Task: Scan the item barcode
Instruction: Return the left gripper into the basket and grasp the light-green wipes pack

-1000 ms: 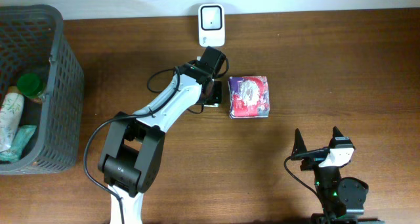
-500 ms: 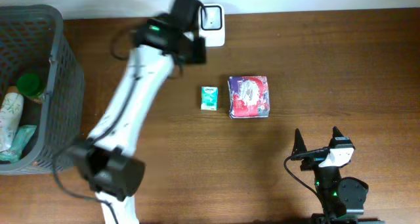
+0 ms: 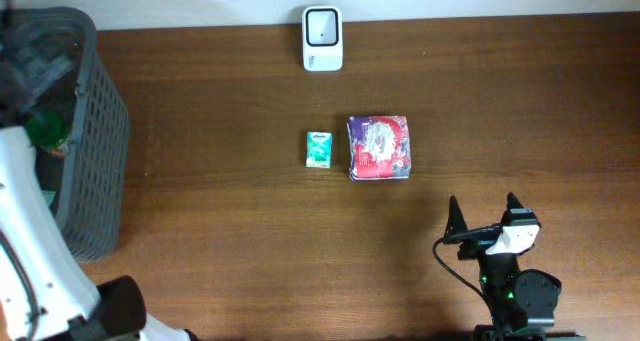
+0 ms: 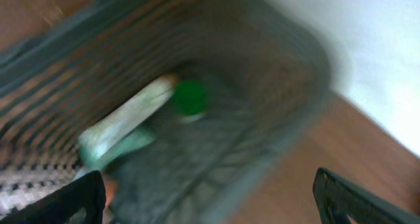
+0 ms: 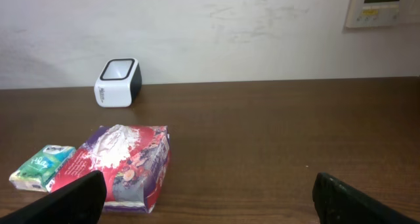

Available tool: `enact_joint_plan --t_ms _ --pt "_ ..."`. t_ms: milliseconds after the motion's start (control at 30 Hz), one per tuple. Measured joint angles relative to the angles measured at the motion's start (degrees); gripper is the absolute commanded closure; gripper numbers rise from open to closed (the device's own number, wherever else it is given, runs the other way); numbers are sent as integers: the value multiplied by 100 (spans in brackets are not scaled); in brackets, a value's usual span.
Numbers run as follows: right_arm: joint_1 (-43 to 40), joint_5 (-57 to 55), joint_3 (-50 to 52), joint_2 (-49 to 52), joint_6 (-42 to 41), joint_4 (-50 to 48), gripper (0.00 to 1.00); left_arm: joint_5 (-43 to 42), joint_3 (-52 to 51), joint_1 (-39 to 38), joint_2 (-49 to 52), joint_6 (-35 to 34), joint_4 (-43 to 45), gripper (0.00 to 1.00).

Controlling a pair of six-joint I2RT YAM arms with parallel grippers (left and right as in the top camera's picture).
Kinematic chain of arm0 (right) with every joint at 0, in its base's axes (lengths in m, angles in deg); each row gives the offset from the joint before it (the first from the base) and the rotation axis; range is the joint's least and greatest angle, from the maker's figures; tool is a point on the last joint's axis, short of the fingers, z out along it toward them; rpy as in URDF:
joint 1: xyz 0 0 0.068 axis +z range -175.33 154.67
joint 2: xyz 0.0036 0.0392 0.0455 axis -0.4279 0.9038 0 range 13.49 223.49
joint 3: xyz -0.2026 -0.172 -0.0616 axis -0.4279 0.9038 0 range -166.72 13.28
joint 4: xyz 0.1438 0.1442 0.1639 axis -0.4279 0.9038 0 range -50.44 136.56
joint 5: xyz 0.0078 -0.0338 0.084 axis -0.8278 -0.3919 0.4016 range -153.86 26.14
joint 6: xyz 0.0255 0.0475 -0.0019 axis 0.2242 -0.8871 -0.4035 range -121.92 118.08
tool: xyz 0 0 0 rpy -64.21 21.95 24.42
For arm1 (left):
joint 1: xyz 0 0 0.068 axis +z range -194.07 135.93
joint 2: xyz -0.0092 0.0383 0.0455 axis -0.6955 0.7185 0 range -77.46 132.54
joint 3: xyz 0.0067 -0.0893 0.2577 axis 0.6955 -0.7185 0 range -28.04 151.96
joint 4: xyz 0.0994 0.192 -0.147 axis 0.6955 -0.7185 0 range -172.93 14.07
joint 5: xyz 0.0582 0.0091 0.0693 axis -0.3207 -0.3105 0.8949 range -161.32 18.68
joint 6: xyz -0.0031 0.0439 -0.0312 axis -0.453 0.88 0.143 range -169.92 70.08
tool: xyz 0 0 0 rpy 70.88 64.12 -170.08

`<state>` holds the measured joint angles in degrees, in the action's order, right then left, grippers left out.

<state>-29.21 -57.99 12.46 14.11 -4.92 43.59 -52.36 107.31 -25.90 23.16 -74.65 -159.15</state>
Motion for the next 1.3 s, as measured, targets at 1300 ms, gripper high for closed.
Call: enact_joint_plan --t_ms 1300 --pt "0 0 0 0 -4 0 1 225 -4688 2059 839 898 3300 21"
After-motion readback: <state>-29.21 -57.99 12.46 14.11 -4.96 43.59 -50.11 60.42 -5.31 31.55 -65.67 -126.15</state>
